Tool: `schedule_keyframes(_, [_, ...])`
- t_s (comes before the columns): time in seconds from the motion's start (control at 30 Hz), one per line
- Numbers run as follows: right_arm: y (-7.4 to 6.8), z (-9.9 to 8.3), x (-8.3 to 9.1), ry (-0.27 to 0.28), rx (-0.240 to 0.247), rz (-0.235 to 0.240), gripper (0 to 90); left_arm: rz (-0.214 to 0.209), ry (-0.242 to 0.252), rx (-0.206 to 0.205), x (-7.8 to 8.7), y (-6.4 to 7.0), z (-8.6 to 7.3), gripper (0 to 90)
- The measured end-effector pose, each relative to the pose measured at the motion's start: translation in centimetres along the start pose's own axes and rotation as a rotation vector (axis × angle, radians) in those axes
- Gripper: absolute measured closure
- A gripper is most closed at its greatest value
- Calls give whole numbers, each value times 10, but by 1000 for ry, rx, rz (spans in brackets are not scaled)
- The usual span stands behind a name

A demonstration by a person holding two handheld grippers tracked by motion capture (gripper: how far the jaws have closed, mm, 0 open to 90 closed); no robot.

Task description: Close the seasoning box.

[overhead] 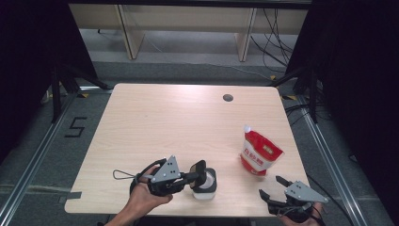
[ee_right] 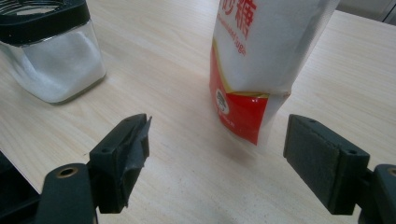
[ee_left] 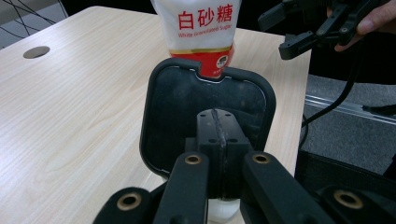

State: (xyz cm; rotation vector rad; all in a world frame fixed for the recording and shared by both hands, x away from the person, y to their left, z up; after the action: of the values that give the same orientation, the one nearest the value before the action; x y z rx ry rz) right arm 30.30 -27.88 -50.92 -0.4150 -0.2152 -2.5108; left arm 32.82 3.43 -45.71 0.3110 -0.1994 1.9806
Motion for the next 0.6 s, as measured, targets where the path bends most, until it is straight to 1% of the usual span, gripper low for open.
schedule_keyframes(0.07, [0, 0, 0, 1, 3, 2, 233, -15, -5, -9, -3, 0, -1, 893])
schedule_keyframes(0.1, [2, 1, 0, 5, 25, -11, 233, -11, -10, 1, -4, 1, -2, 892])
schedule_keyframes(0.13, [2, 0, 0, 2, 19, -8, 234, -20, -20, -16, -5, 1, -3, 892])
schedule_keyframes(0.17, [0, 0, 0, 3, 3, -4, 233, -18, -19, 3, -8, 2, -4, 892])
schedule_keyframes(0.2, [1, 0, 0, 5, 8, -5, 233, -22, -23, -6, -9, 3, -5, 892])
schedule_keyframes(0.27, [1, 0, 0, 3, 9, -4, 233, -30, -33, -3, -13, 6, -7, 892])
schedule_keyframes(0.3, [1, 0, 0, 3, 10, -4, 233, -38, -41, -13, -15, 7, -8, 892])
schedule_keyframes(0.37, [1, 0, 0, 5, 17, -1, 233, -53, -47, -14, -18, 9, -10, 892])
schedule_keyframes(0.4, [1, 0, 0, 6, 14, -1, 234, -53, -51, -6, -20, 11, -11, 892])
schedule_keyframes(0.43, [1, 0, 0, 5, 13, 0, 233, -57, -61, -22, -21, 11, -12, 892])
schedule_keyframes(0.47, [1, 0, 0, 5, 15, -1, 233, -55, -66, -13, -23, 12, -13, 892])
schedule_keyframes(0.5, [0, 0, 1, -10, 3, 1, 233, -55, -58, -4, -24, 12, -14, 892])
schedule_keyframes(0.53, [1, 0, 1, -3, 18, -3, 233, -53, -60, -5, -25, 12, -14, 892])
schedule_keyframes(0.6, [-3, -1, 2, -22, -28, -9, 233, -52, -56, -7, -25, 12, -13, 892])
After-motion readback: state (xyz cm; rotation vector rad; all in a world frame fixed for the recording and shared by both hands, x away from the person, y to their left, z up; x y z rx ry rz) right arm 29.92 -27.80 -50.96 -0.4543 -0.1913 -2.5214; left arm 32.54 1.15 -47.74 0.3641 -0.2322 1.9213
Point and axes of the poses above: each handheld gripper's, and its own axes: x roughly backward along the jaws, z roughly out of its top, y roughly to its right, the point moved 6 cm from there along -x, roughly forward along the jaws, and after that the axes turned 10 degrees about y, right-handed, at the moved point
